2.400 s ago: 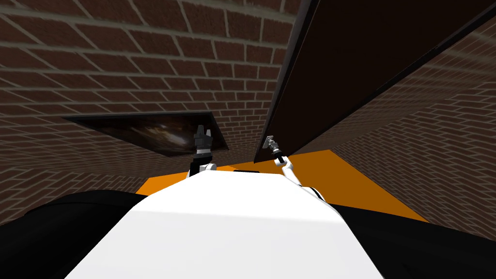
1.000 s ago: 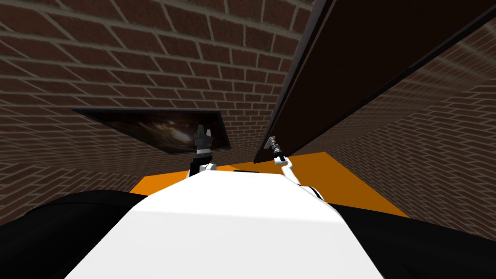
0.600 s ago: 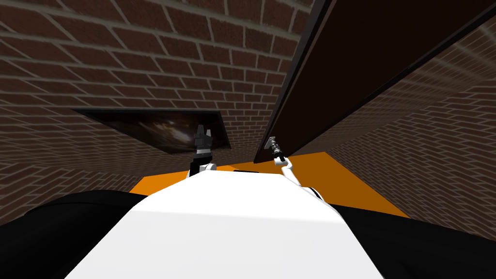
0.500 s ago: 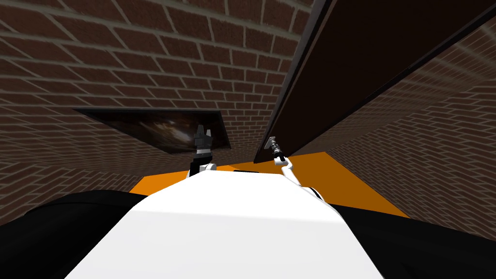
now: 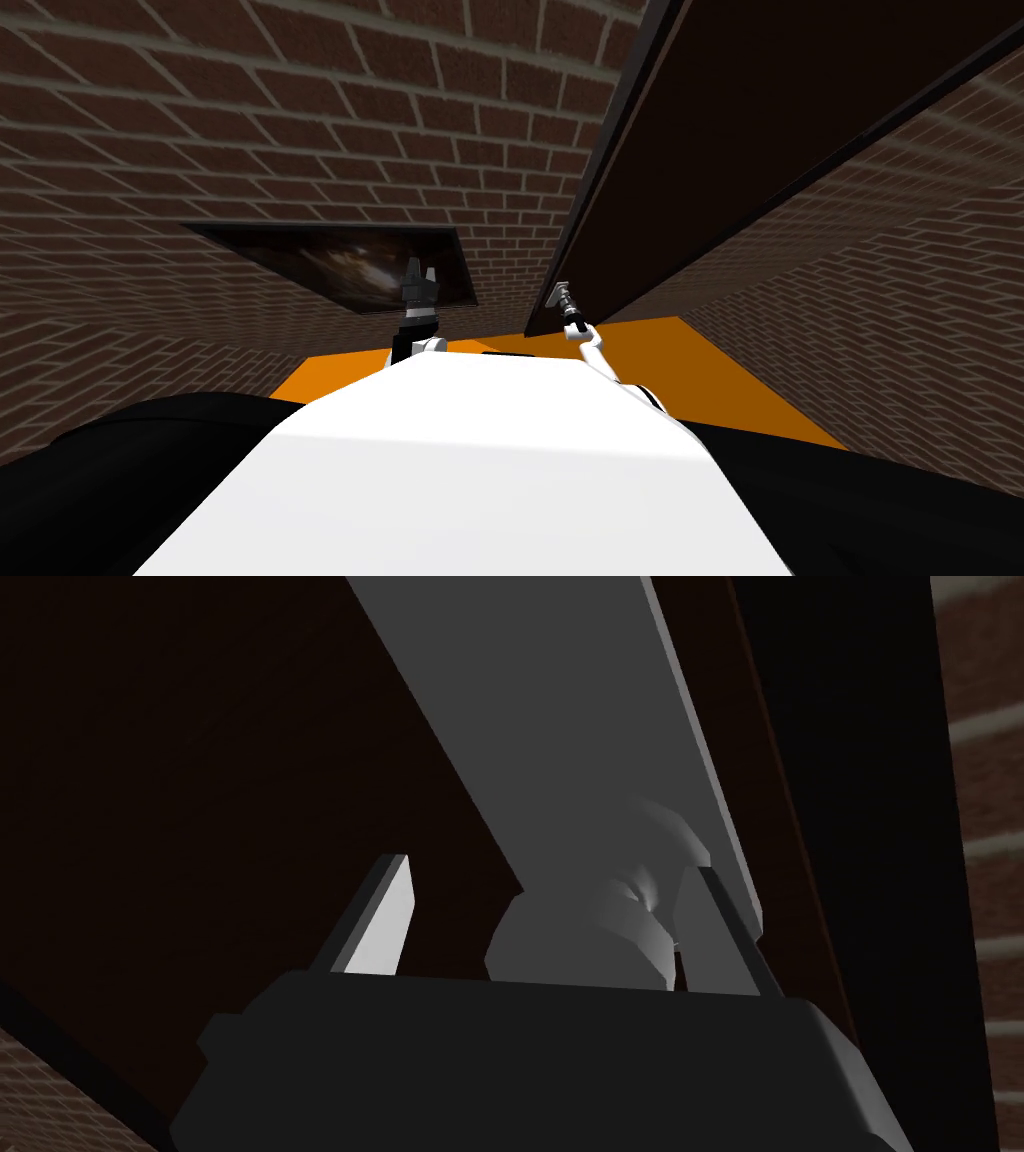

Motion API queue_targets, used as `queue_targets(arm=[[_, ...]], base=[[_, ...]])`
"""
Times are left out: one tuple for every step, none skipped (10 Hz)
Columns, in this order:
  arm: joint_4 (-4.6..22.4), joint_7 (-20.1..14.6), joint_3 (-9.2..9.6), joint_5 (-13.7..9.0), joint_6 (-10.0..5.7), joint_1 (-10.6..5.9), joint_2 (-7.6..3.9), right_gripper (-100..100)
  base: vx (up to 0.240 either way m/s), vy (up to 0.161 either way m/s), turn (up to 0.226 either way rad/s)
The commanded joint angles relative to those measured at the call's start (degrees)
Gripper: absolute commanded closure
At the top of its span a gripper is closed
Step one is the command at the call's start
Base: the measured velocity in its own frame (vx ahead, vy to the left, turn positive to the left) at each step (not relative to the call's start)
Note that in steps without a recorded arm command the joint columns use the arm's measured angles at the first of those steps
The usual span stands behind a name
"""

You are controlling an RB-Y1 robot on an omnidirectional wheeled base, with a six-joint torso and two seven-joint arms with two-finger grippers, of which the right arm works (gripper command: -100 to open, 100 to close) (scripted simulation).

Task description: Pull the door open

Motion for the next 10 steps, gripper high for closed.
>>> queue_targets(arm=[[0.43,-2.21,-0.45,-1.09,0.03,0.16,-0.53,100],[0.46,-3.43,-0.35,-1.69,-0.12,0.11,-0.55,100],[0.50,-4.81,-0.24,-2.37,-0.28,0.05,-0.58,100],[0.55,-6.49,-0.11,-3.23,-0.48,-0.02,-0.61,100],[0.55,-6.63,-0.11,-3.23,-0.48,-0.02,-0.61,100],[0.60,-8.44,0.03,-4.10,-0.69,-0.10,-0.65,100],[0.65,-10.05,0.17,-4.96,-0.89,-0.18,-0.68,100],[0.71,-11.65,0.33,-5.98,-1.13,-0.26,-0.72,100],[0.71,-12.23,0.33,-5.98,-1.13,-0.26,-0.72,100],[0.77,-14.27,0.50,-7.06,-1.39,-0.36,-0.77,100]], base=[[-0.076,-0.087,0.128],[-0.066,-0.081,0.099],[-0.064,-0.077,0.105],[-0.072,-0.067,0.130],[-0.057,-0.044,0.059],[-0.039,-0.043,0.081],[-0.046,-0.056,0.137],[-0.064,-0.069,0.165],[-0.060,-0.053,0.077],[-0.066,-0.033,0.083]])
